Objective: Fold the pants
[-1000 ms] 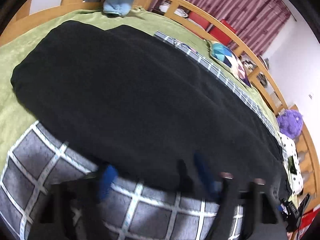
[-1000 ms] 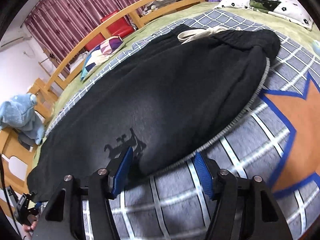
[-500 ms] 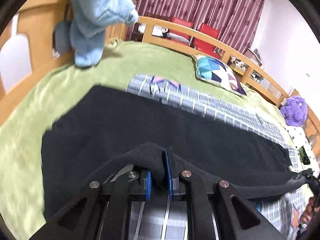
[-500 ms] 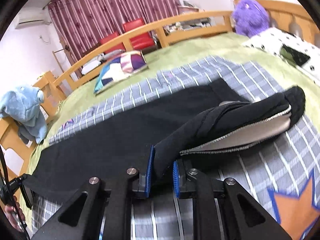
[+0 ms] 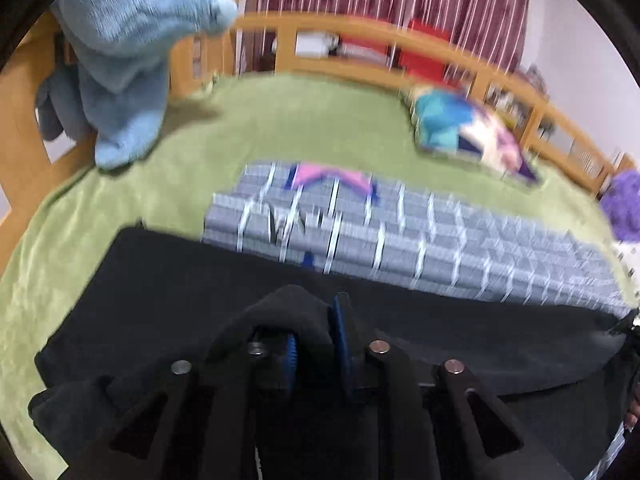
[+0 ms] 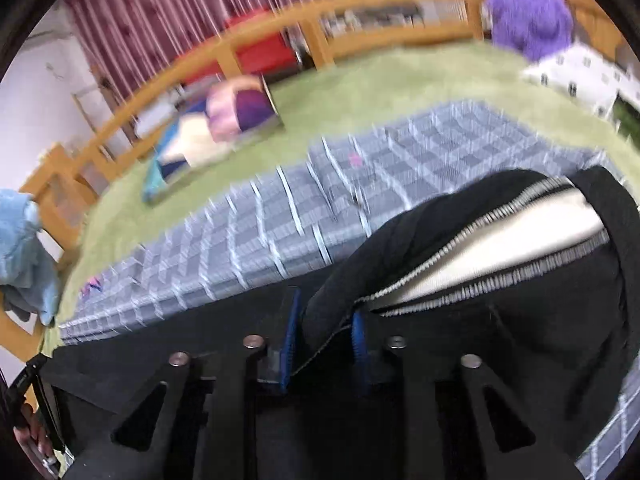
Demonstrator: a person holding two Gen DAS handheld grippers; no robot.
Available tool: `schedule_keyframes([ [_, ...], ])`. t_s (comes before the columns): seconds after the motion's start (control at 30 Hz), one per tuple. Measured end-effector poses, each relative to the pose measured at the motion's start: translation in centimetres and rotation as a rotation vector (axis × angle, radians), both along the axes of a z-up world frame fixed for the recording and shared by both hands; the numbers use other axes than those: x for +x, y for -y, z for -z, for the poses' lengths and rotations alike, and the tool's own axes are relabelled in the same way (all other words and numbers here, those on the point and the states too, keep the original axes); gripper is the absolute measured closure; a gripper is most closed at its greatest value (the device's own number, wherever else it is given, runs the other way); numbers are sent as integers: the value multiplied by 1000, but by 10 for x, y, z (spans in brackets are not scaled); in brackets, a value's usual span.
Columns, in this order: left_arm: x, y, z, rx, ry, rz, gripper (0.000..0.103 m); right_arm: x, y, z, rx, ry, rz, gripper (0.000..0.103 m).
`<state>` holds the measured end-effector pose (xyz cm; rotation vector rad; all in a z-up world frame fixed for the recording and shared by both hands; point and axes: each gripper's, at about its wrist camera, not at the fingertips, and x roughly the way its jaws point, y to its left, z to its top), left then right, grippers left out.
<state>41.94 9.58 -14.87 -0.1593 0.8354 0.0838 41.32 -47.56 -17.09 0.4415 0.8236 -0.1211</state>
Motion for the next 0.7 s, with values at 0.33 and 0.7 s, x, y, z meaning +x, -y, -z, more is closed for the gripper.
schedule_keyframes([
  [0.33, -111, -16, -16, -20, 56, 18, 22, -99, -27, 4, -98, 35, -74, 41],
  [0.7, -154, -22, 31, 36, -21, -3, 17, -200, -90, 15, -130, 37, -184, 41],
])
